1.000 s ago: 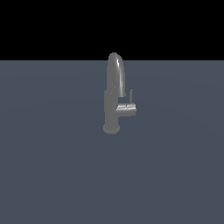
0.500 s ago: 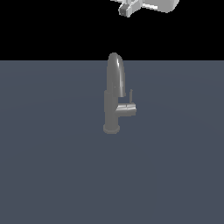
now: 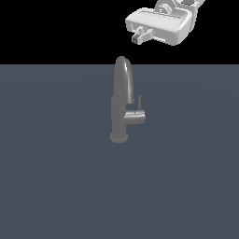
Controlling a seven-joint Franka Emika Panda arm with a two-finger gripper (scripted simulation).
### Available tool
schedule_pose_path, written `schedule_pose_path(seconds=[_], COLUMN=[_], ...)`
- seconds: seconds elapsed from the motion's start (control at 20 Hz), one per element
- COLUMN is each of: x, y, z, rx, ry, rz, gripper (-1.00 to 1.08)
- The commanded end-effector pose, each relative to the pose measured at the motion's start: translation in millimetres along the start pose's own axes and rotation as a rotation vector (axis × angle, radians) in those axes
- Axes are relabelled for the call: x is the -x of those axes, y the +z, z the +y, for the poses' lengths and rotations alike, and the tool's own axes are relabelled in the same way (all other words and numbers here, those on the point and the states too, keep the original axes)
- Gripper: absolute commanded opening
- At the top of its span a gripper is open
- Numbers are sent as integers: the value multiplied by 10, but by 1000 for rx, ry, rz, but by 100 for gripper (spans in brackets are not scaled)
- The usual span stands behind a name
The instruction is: Turn on the faucet by rotating a designated handle.
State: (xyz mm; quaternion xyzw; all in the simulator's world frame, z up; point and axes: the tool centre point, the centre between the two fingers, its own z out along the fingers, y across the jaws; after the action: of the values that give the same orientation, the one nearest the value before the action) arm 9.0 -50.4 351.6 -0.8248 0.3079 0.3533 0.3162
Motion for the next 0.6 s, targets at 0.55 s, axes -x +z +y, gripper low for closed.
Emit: schedule_pose_path(seconds=[0.55], x=[-1032], y=[221], z=[107], rx=[-232], ry=[239], rz=[-272], gripper=[-100])
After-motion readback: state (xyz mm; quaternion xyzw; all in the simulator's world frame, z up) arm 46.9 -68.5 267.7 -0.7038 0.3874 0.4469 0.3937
